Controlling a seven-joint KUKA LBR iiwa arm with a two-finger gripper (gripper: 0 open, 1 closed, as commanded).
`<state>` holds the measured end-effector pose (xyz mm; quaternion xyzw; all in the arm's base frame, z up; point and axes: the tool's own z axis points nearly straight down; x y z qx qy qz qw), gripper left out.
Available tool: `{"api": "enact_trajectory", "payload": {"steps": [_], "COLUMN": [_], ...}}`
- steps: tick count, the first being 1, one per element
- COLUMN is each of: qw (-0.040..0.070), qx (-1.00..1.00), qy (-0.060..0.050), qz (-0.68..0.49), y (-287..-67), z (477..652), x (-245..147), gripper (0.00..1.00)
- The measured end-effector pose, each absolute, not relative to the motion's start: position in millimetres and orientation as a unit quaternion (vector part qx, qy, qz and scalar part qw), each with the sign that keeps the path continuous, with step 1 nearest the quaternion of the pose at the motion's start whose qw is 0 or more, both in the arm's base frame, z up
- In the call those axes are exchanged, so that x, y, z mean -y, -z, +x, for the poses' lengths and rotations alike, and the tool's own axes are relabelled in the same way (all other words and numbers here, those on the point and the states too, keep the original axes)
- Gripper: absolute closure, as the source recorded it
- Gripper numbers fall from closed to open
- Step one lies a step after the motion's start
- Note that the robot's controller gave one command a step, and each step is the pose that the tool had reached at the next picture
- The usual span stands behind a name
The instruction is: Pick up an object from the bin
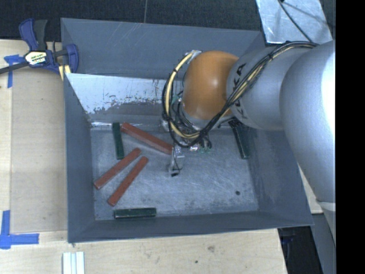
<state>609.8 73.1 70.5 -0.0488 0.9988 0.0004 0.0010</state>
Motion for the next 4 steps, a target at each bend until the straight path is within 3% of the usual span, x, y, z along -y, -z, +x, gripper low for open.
{"api": "enact_trajectory", "payload": {"steps": [1, 2, 3, 4], "qw": [0.002, 0.001, 0.000, 0.002], "qx": [-0.999, -0.999, -0.999, -0.999], "qy": [0.000, 0.000, 0.000, 0.000], "qz": [-0.048, -0.048, -0.054, -0.054], "y": [-71, -71, -70, -71], "z": [610.4, 609.9, 591.4, 592.7], "x": [-73, -73, -57, -58], "gripper": [1.00, 0.00, 0.00, 1.00]}}
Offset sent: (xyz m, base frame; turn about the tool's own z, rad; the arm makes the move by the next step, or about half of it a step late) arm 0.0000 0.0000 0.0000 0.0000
